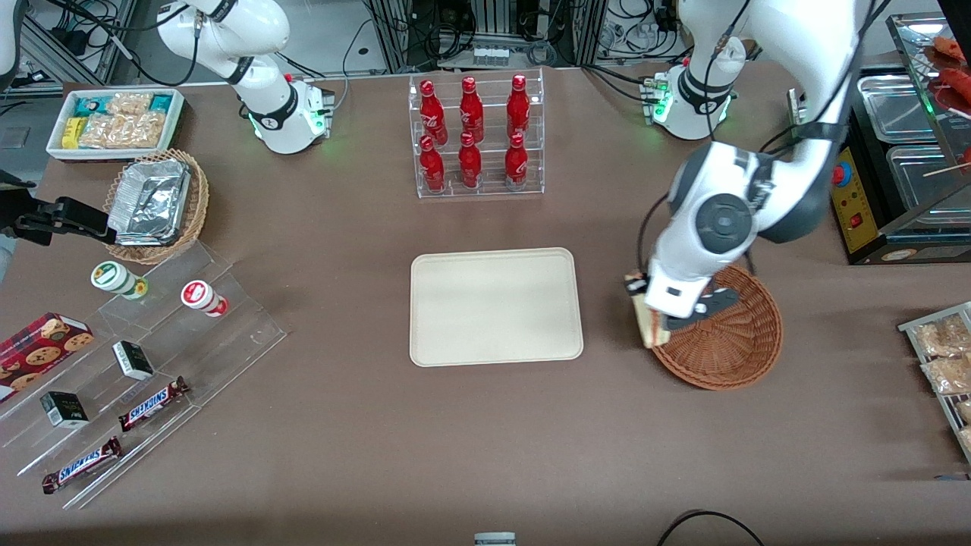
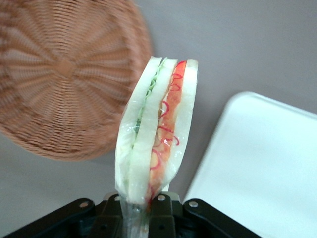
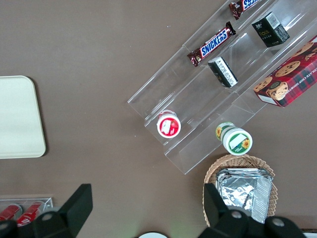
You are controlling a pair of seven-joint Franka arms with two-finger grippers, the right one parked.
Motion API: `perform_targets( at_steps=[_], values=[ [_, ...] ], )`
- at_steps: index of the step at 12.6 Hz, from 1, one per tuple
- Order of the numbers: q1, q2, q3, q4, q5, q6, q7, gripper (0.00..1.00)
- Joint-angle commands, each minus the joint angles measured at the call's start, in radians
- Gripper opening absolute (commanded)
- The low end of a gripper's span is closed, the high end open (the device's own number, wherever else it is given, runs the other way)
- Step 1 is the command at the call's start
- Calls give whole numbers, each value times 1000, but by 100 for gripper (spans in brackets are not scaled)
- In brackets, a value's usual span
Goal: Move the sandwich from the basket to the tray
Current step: 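Lift the sandwich and carry it over the cream tray, then lower the sandwich onto the tray and open the left gripper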
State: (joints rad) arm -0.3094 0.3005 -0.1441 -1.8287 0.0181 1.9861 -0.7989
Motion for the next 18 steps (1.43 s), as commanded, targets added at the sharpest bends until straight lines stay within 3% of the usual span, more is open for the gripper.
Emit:
perform_targets(
  at_steps=[1,10,13,18],
  values=[
    [-101,116,9,149,0,-27,-9,0],
    [-355,419,9,459,2,-15,-275,0],
    [-392,492,9,542,2,-15,-336,0],
    [-404,513,12,556,8,10,-356,0]
  ],
)
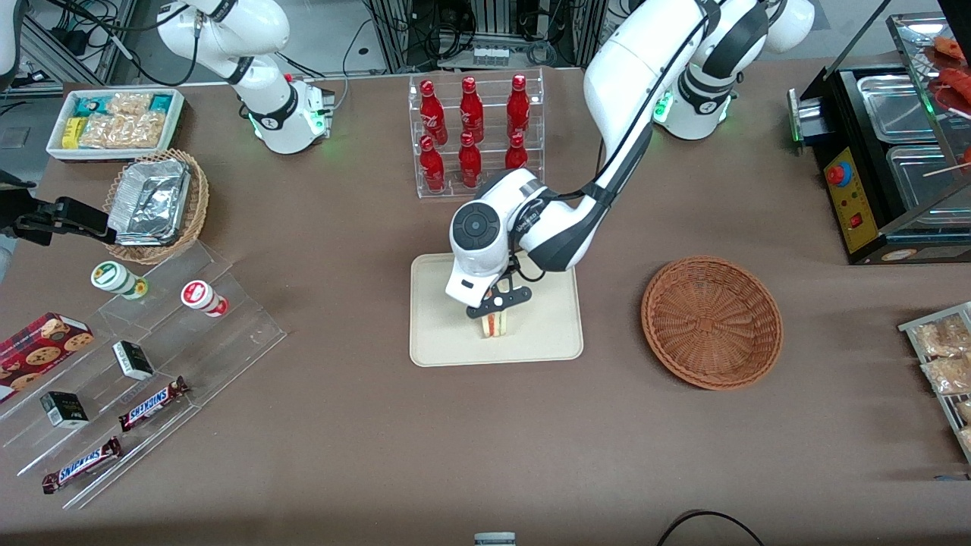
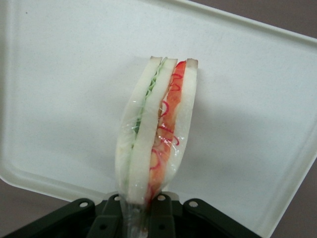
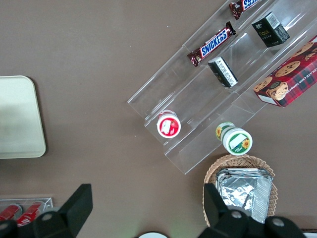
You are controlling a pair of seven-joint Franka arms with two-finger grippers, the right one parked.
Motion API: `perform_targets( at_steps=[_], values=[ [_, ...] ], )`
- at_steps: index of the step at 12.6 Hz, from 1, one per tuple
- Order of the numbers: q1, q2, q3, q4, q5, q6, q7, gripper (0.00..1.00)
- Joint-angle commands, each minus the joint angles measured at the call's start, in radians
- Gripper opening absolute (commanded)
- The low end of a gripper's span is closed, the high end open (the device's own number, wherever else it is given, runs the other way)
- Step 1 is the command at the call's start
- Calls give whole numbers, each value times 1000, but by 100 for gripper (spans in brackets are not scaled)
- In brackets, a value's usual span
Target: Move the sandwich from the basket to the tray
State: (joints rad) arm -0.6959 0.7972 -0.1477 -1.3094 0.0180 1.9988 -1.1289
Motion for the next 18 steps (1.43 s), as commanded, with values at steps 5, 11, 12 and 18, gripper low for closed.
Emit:
perform_targets(
  at_steps=[5,11,12,18],
  values=[
    [-22,36,20,48,14,-2,-84,0],
    [-20,54,27,61,14,9,-86,100],
    [-20,47,27,61,14,3,-86,100],
    [4,-78,27,61,14,-87,-55,100]
  ],
)
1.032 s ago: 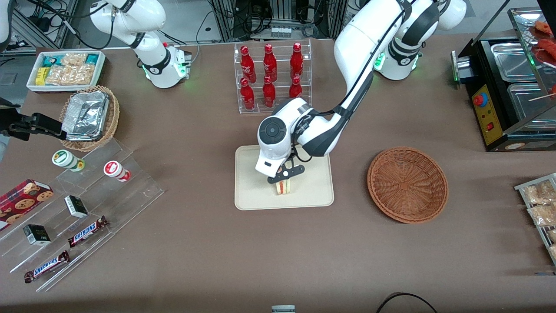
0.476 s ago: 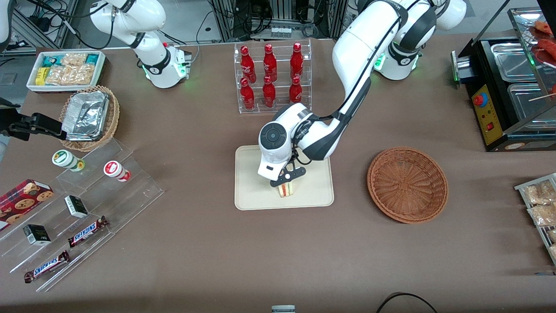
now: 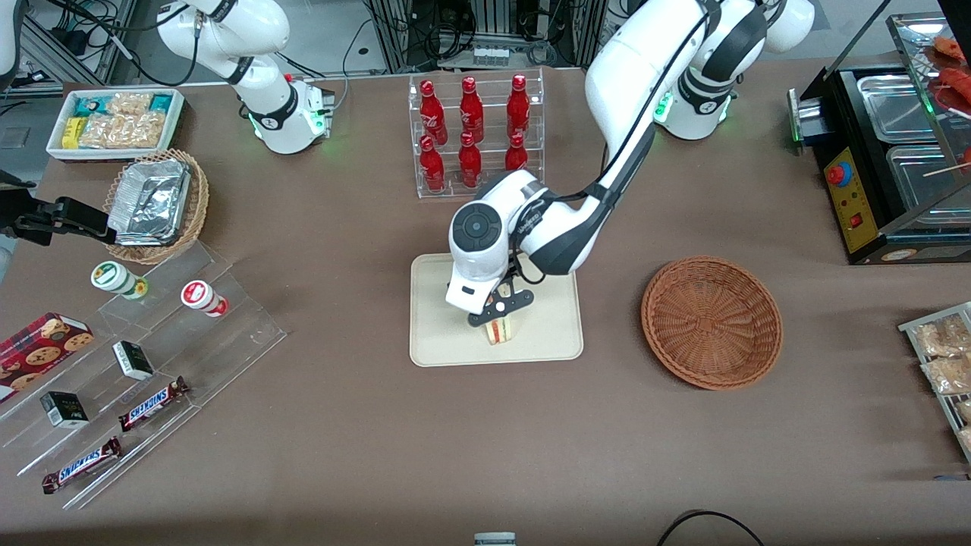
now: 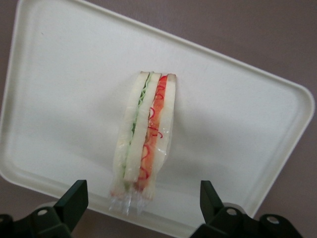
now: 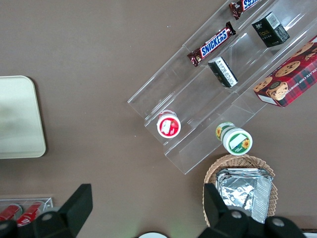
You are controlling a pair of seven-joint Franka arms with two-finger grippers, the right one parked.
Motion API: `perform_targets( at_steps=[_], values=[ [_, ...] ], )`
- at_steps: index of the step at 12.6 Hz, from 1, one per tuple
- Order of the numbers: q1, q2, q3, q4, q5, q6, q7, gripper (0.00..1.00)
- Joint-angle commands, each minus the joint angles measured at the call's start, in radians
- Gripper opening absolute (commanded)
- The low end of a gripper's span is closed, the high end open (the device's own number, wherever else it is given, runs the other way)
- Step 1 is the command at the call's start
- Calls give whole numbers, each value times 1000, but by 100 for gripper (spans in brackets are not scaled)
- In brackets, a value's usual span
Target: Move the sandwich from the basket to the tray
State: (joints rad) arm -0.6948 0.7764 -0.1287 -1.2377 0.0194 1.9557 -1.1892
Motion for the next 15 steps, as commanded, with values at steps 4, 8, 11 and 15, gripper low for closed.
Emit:
perform_targets(
  at_steps=[4,8,11,15],
  values=[
    [53,-132,8,-14,13,-177,164,100],
    [219,-256,14,-60,13,-329,265,100],
    [332,-351,15,-155,14,-339,486,100],
    [458,-469,15,-267,4,-328,705,100]
  ],
)
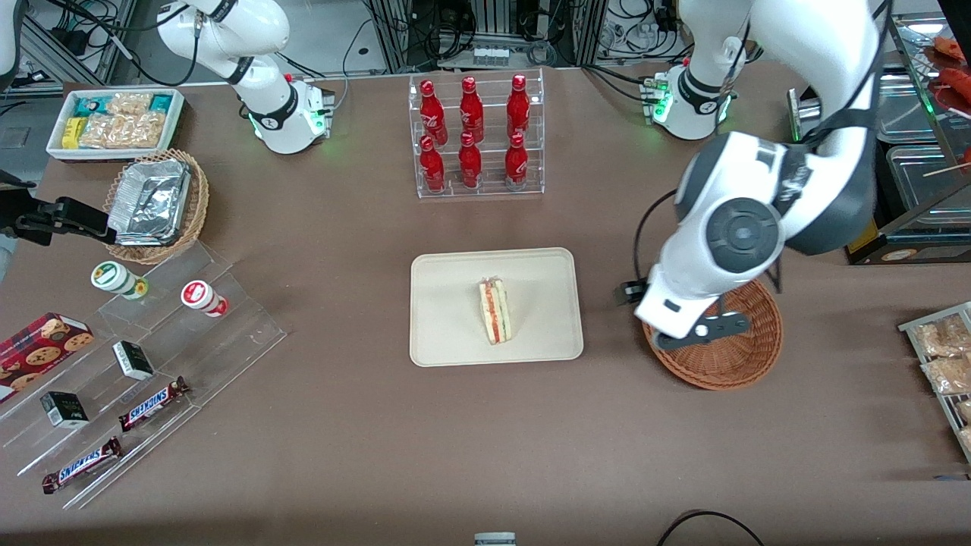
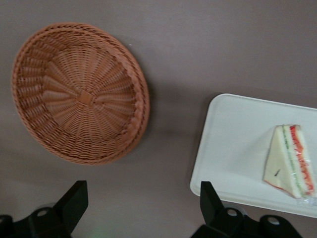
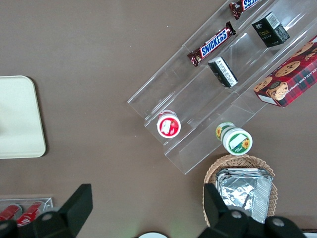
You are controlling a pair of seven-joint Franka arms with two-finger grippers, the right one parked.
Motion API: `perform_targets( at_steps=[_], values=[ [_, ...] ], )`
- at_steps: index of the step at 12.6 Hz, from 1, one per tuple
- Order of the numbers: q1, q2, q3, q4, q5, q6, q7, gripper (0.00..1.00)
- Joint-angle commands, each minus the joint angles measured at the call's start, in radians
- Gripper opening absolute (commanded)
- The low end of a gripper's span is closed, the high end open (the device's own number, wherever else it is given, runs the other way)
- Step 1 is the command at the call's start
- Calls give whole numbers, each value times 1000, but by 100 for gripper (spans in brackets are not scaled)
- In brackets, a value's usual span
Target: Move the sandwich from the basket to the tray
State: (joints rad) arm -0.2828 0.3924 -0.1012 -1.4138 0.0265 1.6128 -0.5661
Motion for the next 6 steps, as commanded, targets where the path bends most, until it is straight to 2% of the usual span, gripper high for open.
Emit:
perform_targets(
  at_steps=[1,5,6],
  values=[
    [78,-110,-12,-111,-5,10,136,100],
    [134,-191,-6,-170,-14,4,227,100],
    [157,-219,-3,-192,-37,-8,264,100]
  ],
)
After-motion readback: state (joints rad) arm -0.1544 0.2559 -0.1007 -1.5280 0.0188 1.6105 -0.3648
